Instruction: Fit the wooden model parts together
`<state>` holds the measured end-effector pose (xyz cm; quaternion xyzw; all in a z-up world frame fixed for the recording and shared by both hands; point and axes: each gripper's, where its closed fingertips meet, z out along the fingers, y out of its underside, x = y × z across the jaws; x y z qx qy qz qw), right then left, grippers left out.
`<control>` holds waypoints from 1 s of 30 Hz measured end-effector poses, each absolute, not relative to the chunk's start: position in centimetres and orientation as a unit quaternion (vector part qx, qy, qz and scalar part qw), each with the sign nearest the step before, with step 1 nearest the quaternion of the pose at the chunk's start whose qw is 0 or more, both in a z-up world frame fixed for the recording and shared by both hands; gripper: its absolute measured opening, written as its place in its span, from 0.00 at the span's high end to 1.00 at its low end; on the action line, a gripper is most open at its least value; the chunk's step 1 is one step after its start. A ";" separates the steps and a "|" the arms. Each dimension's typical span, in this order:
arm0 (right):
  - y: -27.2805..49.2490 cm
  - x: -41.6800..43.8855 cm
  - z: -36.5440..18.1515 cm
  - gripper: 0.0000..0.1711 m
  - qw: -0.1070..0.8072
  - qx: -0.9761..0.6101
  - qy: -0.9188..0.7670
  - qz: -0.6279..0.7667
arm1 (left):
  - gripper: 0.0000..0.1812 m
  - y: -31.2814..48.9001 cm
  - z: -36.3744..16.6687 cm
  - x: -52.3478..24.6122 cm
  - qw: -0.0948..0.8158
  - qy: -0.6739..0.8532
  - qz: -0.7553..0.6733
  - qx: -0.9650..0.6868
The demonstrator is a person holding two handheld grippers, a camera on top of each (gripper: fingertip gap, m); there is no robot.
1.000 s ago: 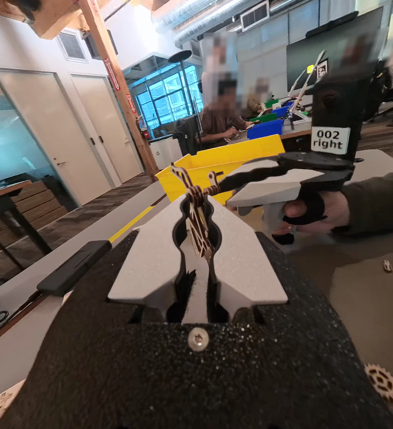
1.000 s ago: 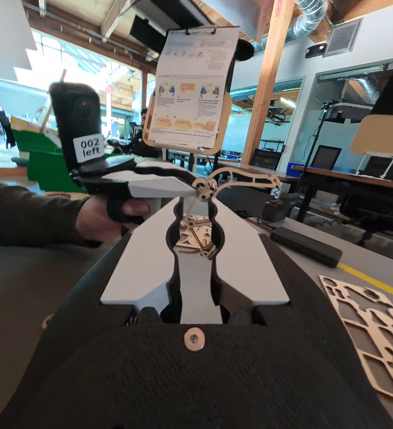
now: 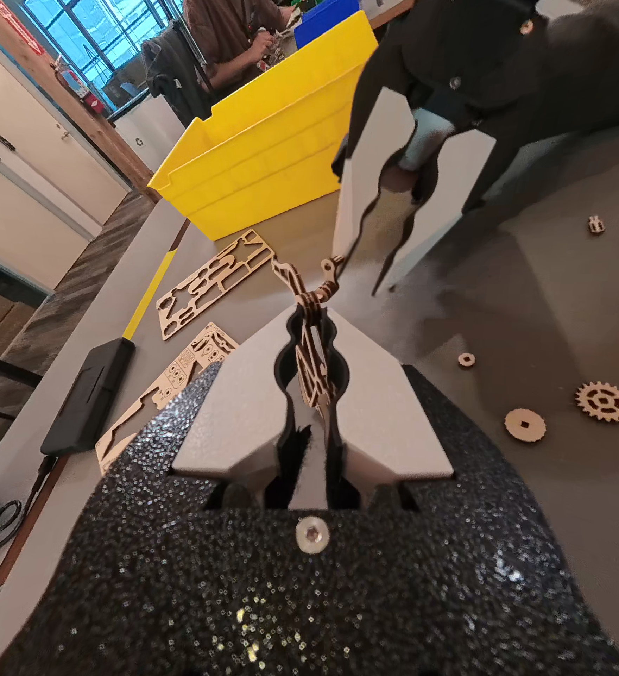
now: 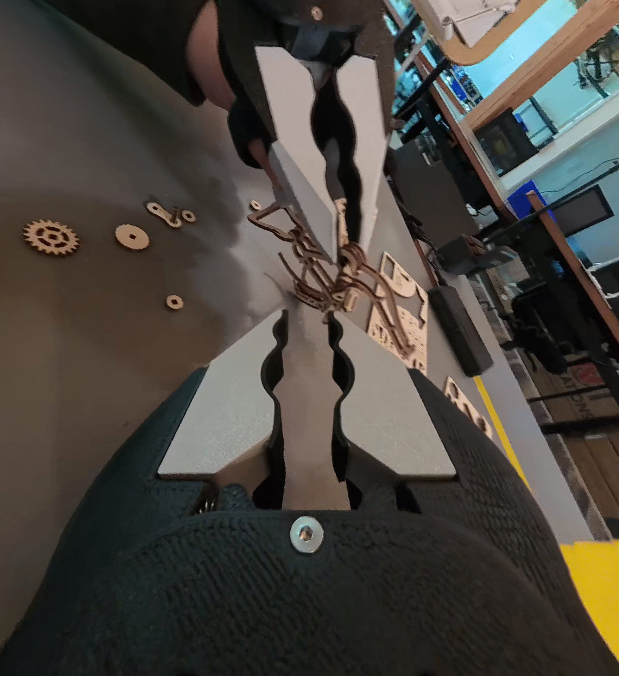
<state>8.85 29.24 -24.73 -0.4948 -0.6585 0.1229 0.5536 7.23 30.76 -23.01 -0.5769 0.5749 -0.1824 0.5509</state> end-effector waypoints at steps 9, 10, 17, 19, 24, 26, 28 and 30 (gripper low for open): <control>30.1 9.2 -23.6 0.89 0.541 -0.569 -0.583 0.209 | 0.96 30.4 -23.5 7.8 0.555 0.607 -0.133 -0.553; 30.2 9.1 -23.7 0.91 0.536 -0.576 -0.579 0.214 | 0.96 30.4 -23.5 7.9 0.557 0.609 -0.126 -0.551; 30.2 8.7 -25.1 0.94 0.501 -0.609 -0.572 0.228 | 0.95 30.6 -23.9 8.0 0.565 0.621 -0.080 -0.537; 30.2 8.6 -25.4 0.96 0.495 -0.617 -0.565 0.233 | 0.95 30.8 -24.0 8.0 0.574 0.623 -0.053 -0.529; 30.7 8.4 -26.2 0.98 0.477 -0.655 -0.536 0.240 | 0.95 31.6 -24.6 7.8 0.588 0.628 0.029 -0.510; 31.0 8.4 -26.4 0.98 0.477 -0.664 -0.528 0.230 | 0.95 31.9 -25.0 7.7 0.587 0.629 0.055 -0.507; 31.2 8.4 -26.5 0.98 0.478 -0.670 -0.521 0.224 | 0.95 32.0 -25.1 7.6 0.587 0.627 0.066 -0.508; 31.2 8.4 -26.4 0.98 0.481 -0.673 -0.515 0.226 | 0.95 32.0 -24.9 7.6 0.590 0.618 0.064 -0.515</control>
